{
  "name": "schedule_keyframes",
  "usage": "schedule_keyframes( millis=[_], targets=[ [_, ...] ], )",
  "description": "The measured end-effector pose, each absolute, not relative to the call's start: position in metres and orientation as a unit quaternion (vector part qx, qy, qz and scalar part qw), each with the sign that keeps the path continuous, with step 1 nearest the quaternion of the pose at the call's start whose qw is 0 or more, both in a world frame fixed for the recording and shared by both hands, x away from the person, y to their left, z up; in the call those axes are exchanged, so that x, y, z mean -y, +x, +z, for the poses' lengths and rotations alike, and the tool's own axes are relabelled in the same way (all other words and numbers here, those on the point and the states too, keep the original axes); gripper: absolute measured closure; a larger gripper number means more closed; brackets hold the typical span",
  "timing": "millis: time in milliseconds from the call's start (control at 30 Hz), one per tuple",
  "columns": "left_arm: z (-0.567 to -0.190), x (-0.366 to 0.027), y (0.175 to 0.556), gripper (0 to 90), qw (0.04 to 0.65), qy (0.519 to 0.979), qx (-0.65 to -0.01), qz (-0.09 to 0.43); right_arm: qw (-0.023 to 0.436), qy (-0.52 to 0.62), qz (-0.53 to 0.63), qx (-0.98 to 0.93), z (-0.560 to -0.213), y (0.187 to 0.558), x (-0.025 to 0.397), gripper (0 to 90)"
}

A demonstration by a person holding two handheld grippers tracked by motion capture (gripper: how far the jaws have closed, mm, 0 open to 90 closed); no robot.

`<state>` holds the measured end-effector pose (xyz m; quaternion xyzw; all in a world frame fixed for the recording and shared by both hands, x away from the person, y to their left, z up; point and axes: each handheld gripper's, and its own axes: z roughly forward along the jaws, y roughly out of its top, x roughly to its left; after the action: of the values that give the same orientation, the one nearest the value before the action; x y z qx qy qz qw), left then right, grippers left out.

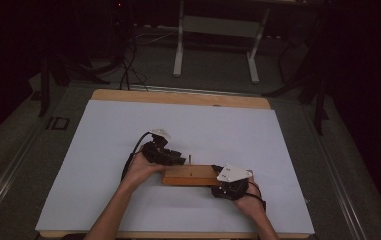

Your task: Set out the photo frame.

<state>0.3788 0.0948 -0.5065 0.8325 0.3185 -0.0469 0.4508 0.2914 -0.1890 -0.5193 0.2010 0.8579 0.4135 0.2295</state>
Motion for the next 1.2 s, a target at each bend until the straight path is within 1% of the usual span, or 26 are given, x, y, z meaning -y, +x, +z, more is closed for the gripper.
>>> schedule_keyframes(
  millis=[367,600,800,933,1033,1200],
  targets=[
    [-0.501,-0.117,0.355,56.4,0.463,0.823,-0.327,0.025,0.228,0.205,0.418,-0.855,-0.519,0.292,0.190,43.5],
    [-0.498,-0.127,0.340,54.6,0.458,0.825,-0.324,0.075,0.228,0.206,0.418,-0.855,-0.519,0.292,0.190,43.5],
    [-0.497,-0.138,0.331,53.4,0.459,0.817,-0.334,0.103,0.228,0.207,0.418,-0.854,-0.519,0.292,0.190,43.7],
    [-0.496,-0.144,0.322,52.5,0.447,0.819,-0.335,0.128,0.227,0.209,0.419,-0.854,-0.519,0.292,0.190,43.7],
    [-0.497,-0.147,0.318,50.3,0.455,0.816,-0.334,0.126,0.227,0.209,0.419,-0.854,-0.519,0.293,0.189,43.8],
    [-0.501,-0.156,0.311,49.8,0.459,0.809,-0.341,0.133,0.226,0.210,0.418,-0.855,-0.518,0.293,0.190,43.8]
  ],
)
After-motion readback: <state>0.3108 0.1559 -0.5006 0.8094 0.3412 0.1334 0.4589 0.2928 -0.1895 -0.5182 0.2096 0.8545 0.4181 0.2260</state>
